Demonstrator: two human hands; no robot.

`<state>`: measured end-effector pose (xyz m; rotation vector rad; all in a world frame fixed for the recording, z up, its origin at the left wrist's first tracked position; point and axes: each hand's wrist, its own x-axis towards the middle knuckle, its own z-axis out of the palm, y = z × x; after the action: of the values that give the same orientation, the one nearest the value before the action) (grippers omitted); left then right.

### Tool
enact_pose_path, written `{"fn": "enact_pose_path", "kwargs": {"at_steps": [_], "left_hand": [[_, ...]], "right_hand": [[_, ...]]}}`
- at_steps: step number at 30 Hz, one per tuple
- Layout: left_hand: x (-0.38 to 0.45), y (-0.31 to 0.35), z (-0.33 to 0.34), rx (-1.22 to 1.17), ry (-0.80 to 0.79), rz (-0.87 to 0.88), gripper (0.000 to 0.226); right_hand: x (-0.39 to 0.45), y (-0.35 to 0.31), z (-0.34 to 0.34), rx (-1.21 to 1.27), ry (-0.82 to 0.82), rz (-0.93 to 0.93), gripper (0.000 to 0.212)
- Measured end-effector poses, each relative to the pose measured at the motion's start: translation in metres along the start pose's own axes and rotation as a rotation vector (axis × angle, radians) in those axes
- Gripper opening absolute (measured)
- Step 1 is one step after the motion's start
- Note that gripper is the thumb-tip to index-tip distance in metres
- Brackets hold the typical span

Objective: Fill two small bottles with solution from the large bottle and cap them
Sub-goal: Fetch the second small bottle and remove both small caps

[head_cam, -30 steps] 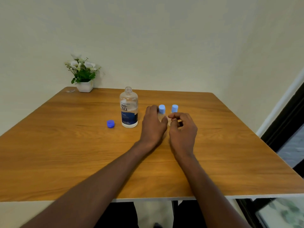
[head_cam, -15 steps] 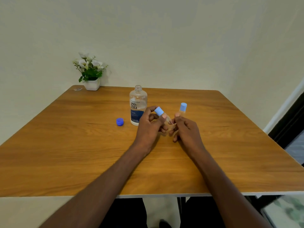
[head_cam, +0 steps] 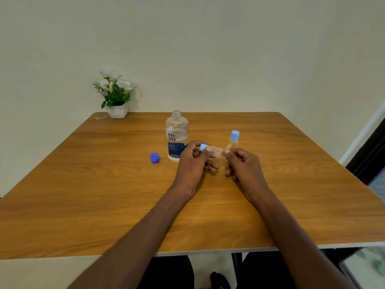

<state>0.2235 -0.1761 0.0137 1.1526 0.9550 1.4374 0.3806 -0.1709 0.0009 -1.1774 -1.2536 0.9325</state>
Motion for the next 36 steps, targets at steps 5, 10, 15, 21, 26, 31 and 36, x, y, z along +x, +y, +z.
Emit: {"fn": "enact_pose_path", "kwargs": {"at_steps": [5,10,15,21,26,31,36], "left_hand": [[0.002,-0.007,0.002,0.104,0.040,-0.014,0.028],[0.002,-0.009,0.006,0.369,0.054,0.036,0.045],[0.002,-0.011,0.004,0.446,0.016,0.085,0.047],[0.001,-0.008,0.001,0.433,-0.018,0.082,0.042],[0.001,-0.009,0.002,0.407,-0.016,0.078,0.047],[0.004,-0.012,0.001,0.405,-0.023,0.093,0.043],[0.003,-0.013,0.001,0.410,-0.022,0.098,0.049]], "right_hand": [[0.000,-0.003,0.002,-0.012,0.017,0.037,0.038],[0.004,-0.005,0.001,0.000,0.042,0.057,0.052],[0.003,-0.004,0.001,0.041,0.009,0.051,0.054],[0.000,-0.009,0.001,0.027,0.000,0.040,0.052],[-0.001,-0.010,0.001,0.037,-0.002,0.009,0.051],[0.000,-0.010,0.001,0.033,-0.009,0.001,0.045],[0.000,-0.007,0.000,0.022,-0.031,-0.009,0.043]]}}
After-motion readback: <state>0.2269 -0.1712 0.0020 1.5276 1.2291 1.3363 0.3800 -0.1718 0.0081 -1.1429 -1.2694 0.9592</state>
